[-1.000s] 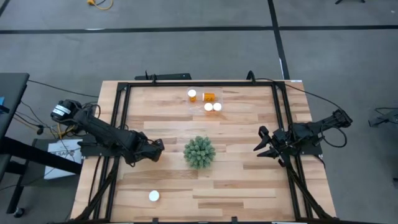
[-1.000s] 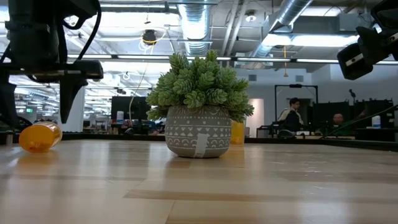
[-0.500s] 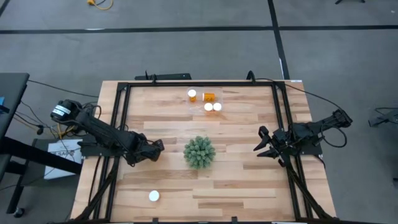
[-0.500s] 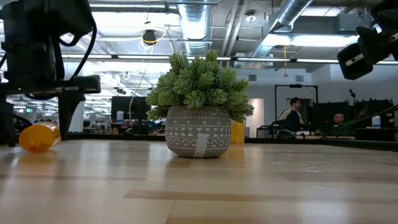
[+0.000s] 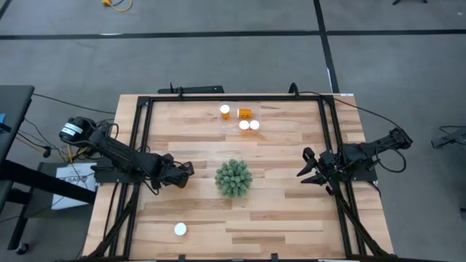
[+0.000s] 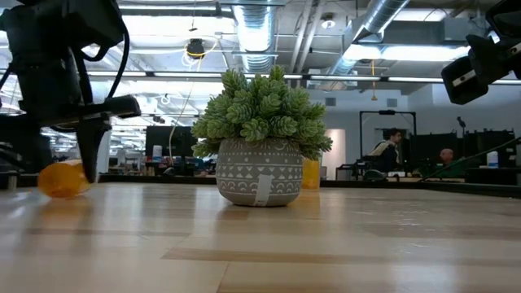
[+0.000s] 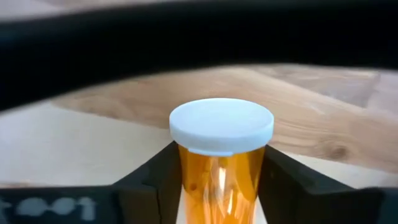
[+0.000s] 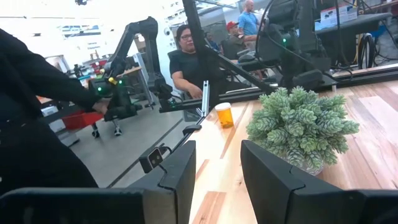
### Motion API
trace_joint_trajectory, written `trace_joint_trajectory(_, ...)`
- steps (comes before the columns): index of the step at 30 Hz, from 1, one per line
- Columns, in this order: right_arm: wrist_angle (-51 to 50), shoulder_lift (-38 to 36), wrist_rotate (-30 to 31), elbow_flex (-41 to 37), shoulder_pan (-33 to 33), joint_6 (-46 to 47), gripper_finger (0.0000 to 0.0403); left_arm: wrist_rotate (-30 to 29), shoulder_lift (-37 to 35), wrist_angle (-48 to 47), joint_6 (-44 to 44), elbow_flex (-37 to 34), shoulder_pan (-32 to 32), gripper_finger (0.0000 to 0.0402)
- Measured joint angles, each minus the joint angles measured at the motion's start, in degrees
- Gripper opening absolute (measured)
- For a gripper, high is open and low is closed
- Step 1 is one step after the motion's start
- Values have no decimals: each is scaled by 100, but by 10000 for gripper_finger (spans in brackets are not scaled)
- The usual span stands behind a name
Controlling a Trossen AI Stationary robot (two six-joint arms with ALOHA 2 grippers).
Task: Pick and place pill bottles into a basket
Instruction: Put the orange pill bottle into the transparent bin
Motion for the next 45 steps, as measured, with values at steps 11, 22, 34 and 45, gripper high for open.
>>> trace_joint_trajectory(11,0,0,0,-2,-2,0,120,-1408,0,679,667,0,139,150)
trace_joint_trajectory(22,0,0,0,-1,-1,-2,120,-2380,-2,2705,4369,2,1390,146)
trace_joint_trajectory(34,1,0,0,-1,-1,-1,120,-1965,-2,5699,8588,2,3057,145)
trace_joint_trajectory(45,2,-1,0,-1,-2,-2,120,-1024,306,6419,9662,97,3749,144)
